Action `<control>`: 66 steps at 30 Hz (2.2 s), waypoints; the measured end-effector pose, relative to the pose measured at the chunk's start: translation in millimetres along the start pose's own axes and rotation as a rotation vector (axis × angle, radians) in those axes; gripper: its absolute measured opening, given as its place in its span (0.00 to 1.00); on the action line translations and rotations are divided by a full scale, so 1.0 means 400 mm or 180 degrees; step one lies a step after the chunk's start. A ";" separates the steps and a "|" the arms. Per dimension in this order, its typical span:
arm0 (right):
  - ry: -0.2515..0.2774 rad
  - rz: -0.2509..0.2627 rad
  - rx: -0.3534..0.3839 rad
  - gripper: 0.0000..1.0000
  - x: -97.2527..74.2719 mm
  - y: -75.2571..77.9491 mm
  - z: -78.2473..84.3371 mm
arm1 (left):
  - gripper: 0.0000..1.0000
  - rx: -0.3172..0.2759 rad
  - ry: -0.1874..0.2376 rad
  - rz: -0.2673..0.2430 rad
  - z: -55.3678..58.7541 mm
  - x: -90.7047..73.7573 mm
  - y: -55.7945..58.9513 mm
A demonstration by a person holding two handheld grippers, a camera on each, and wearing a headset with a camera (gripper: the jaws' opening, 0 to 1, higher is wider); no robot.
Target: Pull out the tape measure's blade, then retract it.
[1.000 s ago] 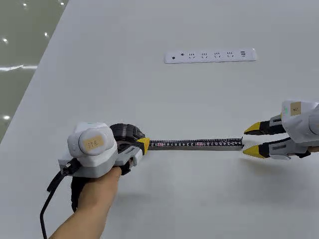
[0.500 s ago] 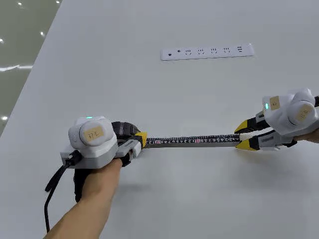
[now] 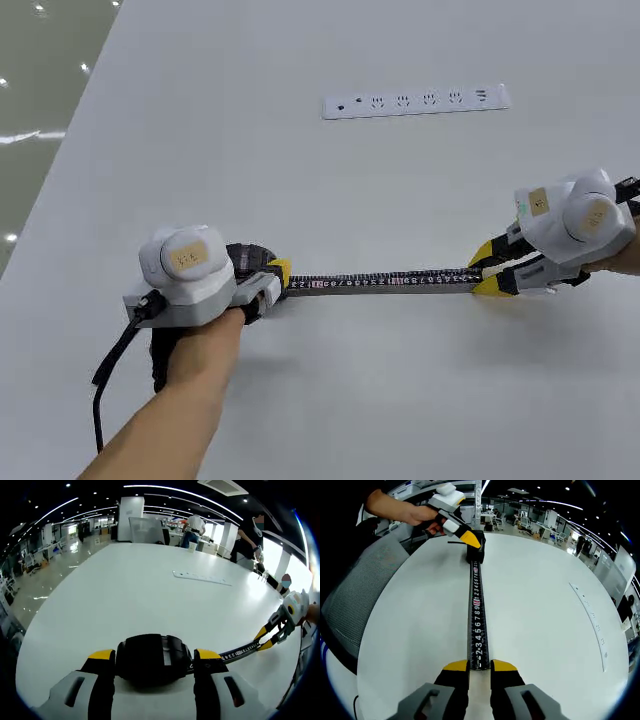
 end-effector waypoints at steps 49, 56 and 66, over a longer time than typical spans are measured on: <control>-0.0024 0.0034 0.0005 0.10 0.003 0.003 0.014 | 0.56 0.0216 -0.0162 -0.0076 0.009 0.020 0.001; -0.0031 0.0040 0.0004 0.10 0.004 0.003 0.014 | 0.55 0.0180 -0.0154 -0.0055 0.010 0.018 -0.002; -0.0058 0.0013 -0.0042 0.10 0.012 -0.004 0.001 | 0.56 0.0137 -0.0171 -0.0014 0.008 0.014 -0.008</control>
Point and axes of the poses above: the centre of the closed fingertips' face, and the gripper's own axes: x roughly forward along the fingers, y roughly to its right, z roughly out of its underside, the point moved 10 cm from there along -x, roughly backward along the fingers, and after that the axes turned 12 degrees about y, right-handed, at the moved point
